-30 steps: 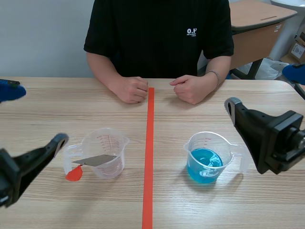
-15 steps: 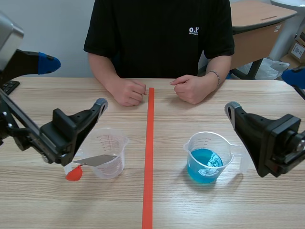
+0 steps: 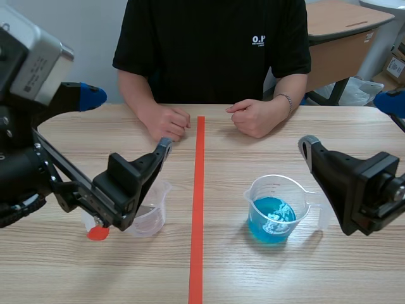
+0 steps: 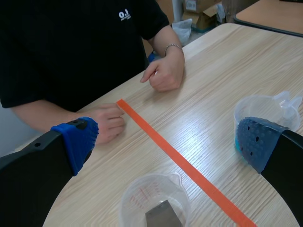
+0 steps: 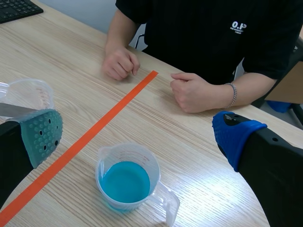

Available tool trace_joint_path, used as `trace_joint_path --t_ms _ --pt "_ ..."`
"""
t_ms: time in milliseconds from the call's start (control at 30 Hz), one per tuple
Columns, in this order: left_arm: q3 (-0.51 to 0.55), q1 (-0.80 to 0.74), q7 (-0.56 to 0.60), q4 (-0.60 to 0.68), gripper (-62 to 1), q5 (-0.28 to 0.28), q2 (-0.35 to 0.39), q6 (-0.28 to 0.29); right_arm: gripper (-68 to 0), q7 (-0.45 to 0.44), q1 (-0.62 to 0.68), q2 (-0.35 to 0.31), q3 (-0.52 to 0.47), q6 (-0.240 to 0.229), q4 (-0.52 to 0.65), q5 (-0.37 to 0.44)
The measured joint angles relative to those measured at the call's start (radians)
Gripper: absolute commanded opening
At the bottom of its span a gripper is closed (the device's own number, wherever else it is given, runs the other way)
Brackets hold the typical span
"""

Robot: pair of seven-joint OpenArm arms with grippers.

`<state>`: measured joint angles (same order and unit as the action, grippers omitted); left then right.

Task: Do the redox reaction experiment.
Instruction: 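Return to the home posture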

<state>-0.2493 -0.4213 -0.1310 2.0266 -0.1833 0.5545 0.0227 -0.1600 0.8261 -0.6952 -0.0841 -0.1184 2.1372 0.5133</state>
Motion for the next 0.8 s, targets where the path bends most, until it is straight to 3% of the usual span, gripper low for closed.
trace_joint_path --t_ms 800 --pt "0.0 -0.033 0.034 0.0 1.4 0.0 0.003 0.0 0.4 0.0 0.0 0.0 0.0 0.0 0.0 0.0"
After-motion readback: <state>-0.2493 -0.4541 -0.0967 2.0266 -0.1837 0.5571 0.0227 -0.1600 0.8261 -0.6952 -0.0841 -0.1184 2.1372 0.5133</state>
